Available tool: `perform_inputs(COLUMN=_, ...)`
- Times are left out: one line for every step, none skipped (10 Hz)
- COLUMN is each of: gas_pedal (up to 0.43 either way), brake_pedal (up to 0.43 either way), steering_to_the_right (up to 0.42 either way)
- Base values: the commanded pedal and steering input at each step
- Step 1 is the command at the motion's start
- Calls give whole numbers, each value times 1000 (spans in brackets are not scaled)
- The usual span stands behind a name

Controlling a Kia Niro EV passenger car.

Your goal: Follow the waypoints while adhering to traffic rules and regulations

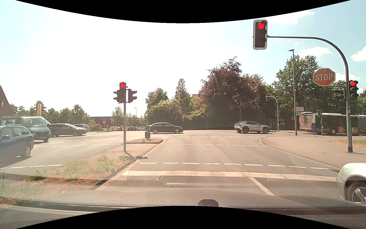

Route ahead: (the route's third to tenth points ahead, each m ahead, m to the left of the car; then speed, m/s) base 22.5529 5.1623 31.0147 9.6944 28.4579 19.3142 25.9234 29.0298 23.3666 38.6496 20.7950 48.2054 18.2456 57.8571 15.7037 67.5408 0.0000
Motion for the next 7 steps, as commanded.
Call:
perform_inputs(gas_pedal=0, brake_pedal=274, steering_to_the_right=0)
perform_inputs(gas_pedal=0, brake_pedal=274, steering_to_the_right=0)
perform_inputs(gas_pedal=0, brake_pedal=274, steering_to_the_right=0)
perform_inputs(gas_pedal=0, brake_pedal=274, steering_to_the_right=0)
perform_inputs(gas_pedal=0, brake_pedal=274, steering_to_the_right=0)
perform_inputs(gas_pedal=0, brake_pedal=274, steering_to_the_right=0)
perform_inputs(gas_pedal=0, brake_pedal=274, steering_to_the_right=0)
